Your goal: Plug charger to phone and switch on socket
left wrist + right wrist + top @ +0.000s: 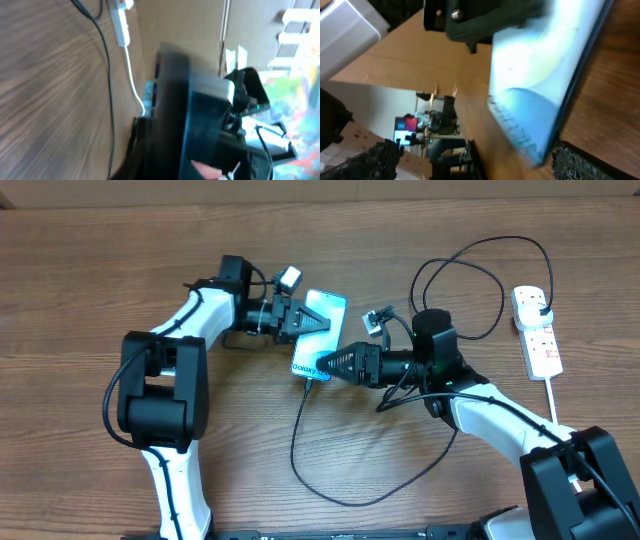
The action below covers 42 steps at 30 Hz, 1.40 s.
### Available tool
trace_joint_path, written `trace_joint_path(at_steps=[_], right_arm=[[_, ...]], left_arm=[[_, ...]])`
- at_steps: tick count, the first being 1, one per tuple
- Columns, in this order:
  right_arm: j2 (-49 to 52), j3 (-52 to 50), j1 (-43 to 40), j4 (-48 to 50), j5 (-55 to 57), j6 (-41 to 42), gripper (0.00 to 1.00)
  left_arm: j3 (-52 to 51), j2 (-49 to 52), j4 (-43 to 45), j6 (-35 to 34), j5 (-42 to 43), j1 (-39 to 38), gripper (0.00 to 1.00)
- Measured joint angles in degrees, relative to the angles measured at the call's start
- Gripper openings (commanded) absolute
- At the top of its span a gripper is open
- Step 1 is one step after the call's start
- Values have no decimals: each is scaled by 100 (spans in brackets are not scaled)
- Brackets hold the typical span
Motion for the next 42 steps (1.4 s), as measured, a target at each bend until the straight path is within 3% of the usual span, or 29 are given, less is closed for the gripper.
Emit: trace_joint_path(at_steps=[12,18,22,26,34,36,38,39,42], right_arm=[[0,2,367,-4,455,-55,96],[0,0,367,350,643,-57,60],[48,-37,352,636,833,151,48],[114,-83,350,754,970,273,26],[142,-103,319,748,1062,483,18],[142,-103,319,748,1056,511,16],[142,-103,319,752,1058,511,4],[142,-103,315,754,1051,555,4],[140,-103,315,846,1032,535,4]], left_arm=[[-2,0,81,15,59,-190,4],[-2,0,79,-9,149,-190,4],[9,-7,72,-42,256,-157,4],[15,-17,70,-52,258,-140,4],[26,-68,81,-26,260,-136,4],[26,-72,79,-26,258,-136,9],[26,-72,81,-22,258,-136,14],[26,-72,98,15,258,-131,19],[24,-70,111,79,232,-138,55]])
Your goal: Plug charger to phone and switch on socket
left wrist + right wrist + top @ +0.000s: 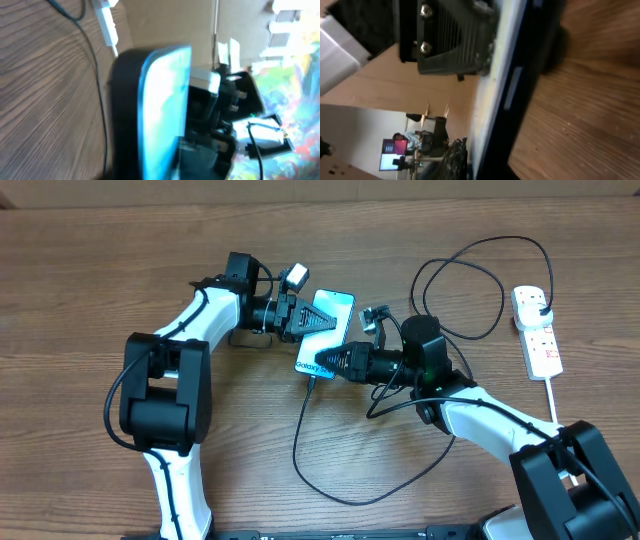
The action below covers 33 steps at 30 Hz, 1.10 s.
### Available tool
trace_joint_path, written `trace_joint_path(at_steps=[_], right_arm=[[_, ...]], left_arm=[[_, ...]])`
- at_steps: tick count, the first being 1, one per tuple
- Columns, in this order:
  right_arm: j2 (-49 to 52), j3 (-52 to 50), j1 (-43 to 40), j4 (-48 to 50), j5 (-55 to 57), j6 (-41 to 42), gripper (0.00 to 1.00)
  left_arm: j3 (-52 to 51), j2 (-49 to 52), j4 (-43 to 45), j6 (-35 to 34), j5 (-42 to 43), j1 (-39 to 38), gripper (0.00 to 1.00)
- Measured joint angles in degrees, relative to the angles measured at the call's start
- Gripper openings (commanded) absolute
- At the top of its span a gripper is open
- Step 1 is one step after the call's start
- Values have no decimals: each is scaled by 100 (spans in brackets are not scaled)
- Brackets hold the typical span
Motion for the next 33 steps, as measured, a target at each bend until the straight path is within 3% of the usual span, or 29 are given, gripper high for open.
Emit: trace_joint_path(at_steps=[2,4,9,21,33], right_arm=[[0,2,7,20,-2,-42,4],[-2,2,9,39,-20,-50,4],[-9,7,11,-138,-9,-90,4],[-13,11,-380,-2039,625,-354,4],[-13,17,-511,-3401,1556,-654,4]], left_arm=[[-9,9,-20,26,11,-4,84],[-11,9,-13,22,-26,-4,100],[-11,11,33,20,-142,-4,100],[-11,11,282,22,-1014,92,99],[-11,11,328,-190,-3180,313,100]])
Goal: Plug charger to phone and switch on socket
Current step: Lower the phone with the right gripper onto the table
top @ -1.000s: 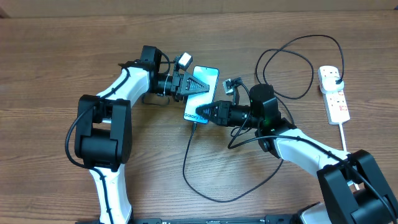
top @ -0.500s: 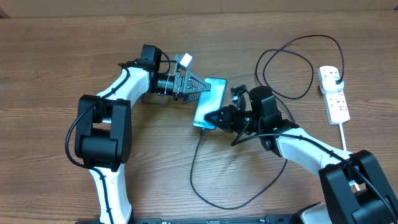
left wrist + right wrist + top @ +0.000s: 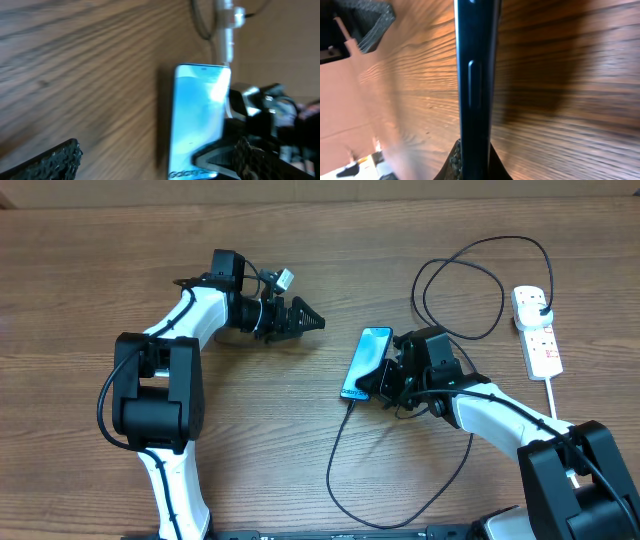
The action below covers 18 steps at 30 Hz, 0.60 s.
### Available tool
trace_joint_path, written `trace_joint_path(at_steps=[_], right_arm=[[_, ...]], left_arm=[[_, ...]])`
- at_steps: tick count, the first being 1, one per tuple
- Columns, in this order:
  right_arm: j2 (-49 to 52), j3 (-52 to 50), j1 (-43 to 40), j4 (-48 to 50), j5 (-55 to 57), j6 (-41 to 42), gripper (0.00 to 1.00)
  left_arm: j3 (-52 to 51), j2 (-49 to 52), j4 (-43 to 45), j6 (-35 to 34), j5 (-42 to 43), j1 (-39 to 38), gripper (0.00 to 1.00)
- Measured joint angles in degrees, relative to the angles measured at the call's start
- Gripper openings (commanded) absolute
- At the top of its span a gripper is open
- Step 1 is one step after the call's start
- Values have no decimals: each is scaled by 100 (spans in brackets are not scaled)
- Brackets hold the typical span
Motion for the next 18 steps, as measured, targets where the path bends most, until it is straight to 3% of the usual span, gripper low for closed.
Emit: trace_joint_path(at_steps=[7,18], right_arm=[[0,0,155,-42,461,-17,4],[378,59,442,389,326,66,4]], left_arm=[[0,0,0,-238,-472,-4,99],[0,0,315,-909,-505,-4,100]])
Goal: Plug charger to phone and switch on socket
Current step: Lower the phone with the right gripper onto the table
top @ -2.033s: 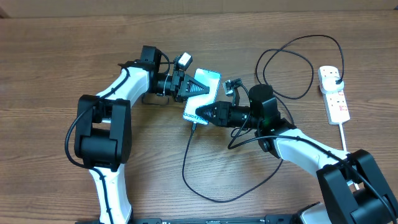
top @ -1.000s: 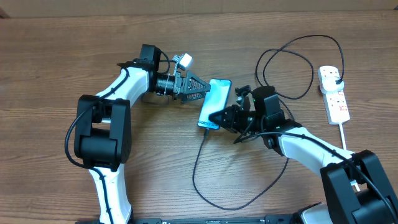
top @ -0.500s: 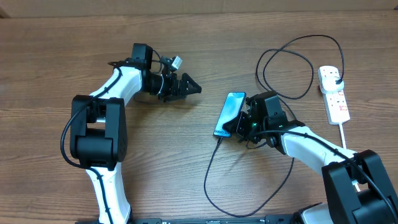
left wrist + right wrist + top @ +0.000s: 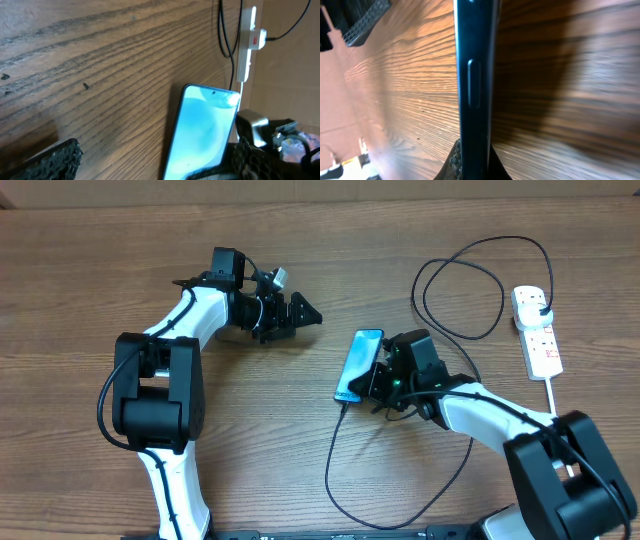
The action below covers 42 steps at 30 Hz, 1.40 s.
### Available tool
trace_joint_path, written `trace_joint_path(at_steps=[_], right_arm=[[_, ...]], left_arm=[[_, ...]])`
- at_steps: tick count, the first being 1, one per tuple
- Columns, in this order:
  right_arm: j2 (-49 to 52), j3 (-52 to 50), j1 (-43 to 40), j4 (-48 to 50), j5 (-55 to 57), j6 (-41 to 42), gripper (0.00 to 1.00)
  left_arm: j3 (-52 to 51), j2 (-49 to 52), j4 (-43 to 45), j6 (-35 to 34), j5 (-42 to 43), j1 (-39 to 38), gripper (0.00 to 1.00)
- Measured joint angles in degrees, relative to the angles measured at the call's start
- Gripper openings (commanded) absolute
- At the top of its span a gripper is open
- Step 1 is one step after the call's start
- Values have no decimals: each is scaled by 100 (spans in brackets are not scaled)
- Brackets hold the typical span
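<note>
The phone [image 4: 358, 363], screen lit blue, is tilted up off the table with my right gripper [image 4: 368, 384] shut on its edges. In the right wrist view the phone [image 4: 472, 75] shows edge-on between the fingers [image 4: 454, 161]. A black charger cable [image 4: 330, 465] leaves the phone's lower end, loops over the table and runs to the white socket strip [image 4: 537, 332] at the right. My left gripper [image 4: 302, 314] stands open and empty to the left of the phone. Its wrist view shows the phone [image 4: 202, 132] and the strip [image 4: 246, 50] ahead of it.
The cable's second loop [image 4: 470, 280] lies between the right arm and the socket strip. The strip's white lead [image 4: 551, 398] runs toward the front edge. Bare wooden table [image 4: 80, 280] spreads to the left.
The phone in my right gripper has shifted slightly left and tilted a little more. My left gripper is still open, turned slightly, at nearly the same spot.
At first both grippers were at the phone near the table's middle, left at its top, right at its lower end by the cable. They stayed so, shifted slightly. Then the left gripper was open and apart, and the right held the phone further right, as now.
</note>
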Motion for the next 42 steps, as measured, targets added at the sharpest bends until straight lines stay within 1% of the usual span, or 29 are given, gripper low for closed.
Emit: trace_joint_path(at_steps=[7,16,25,31,37,38,42], right_arm=[[422,61,164,612,-380,48,4],[776,92,455,1292,-542,155,4],[850,92,756,1561,-415,243,5],[855,92,874,1596,-188,315,13],[898,92,874,1600,-15,310,15],[898,92,874,1600,-4,310,18],[927,92,879,1563,140,306,24]], left_arm=[[0,0,98,-92,39,0,99],[0,0,120,-111,39,0,100],[0,0,120,-114,11,0,100],[0,0,120,-129,-11,0,100],[0,0,120,-131,-13,0,100],[0,0,120,-129,-13,0,100],[0,0,120,-129,-20,0,100]])
